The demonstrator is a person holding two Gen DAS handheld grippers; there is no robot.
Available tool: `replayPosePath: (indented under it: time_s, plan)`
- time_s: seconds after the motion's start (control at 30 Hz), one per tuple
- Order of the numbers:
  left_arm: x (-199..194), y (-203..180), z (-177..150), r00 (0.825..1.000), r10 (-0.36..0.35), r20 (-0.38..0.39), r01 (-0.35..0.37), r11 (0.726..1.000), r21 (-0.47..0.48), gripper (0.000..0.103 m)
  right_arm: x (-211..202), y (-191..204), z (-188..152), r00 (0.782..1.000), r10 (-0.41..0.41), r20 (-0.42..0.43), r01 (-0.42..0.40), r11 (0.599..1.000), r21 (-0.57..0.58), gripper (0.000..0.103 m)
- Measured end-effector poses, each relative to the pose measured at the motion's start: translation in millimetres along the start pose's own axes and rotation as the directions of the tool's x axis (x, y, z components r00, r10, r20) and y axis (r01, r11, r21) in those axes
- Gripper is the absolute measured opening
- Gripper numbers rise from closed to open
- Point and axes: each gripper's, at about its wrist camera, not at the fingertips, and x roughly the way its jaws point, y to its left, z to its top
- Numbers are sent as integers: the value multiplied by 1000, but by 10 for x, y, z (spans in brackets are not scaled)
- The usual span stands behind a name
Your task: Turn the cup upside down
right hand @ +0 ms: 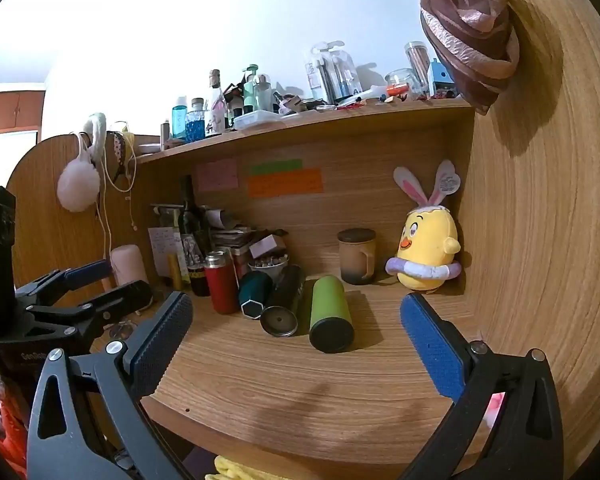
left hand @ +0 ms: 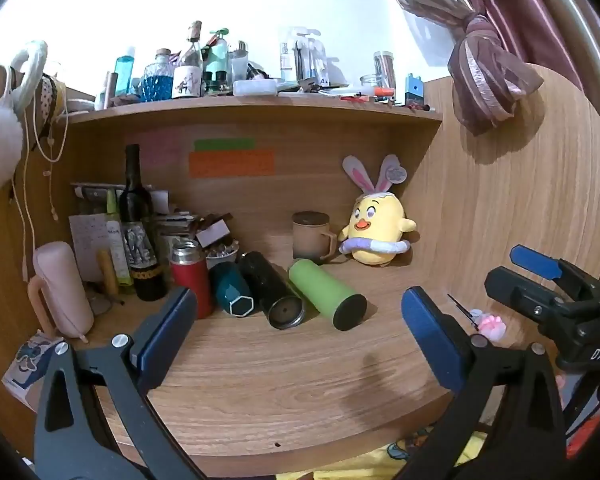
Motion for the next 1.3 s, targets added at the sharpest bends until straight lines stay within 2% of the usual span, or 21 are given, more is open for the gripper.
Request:
replayPosePath:
  time_s: [0.1,0.13,0.5,1.3]
  plan:
    - [46,-19,-5,1000,4,-20,-4,1000,-5,103,0,-1,2,1000,-1,-5,1,1000,1,103]
    - [-13,12,40,1000,13,10,-13,1000,-4,103,-2,-2,3,1000,-1,-4,1,1000,2,103]
    - [26,74,7,1000,18,4,-18,1000,-25,103,24,42,-99,1000,-1,-1,1,1000,4,103]
    - [31,98,-37,1000,14,6,-14,1000,-21,103,53,14,-57,1000,0,-21,0,1000,3,103]
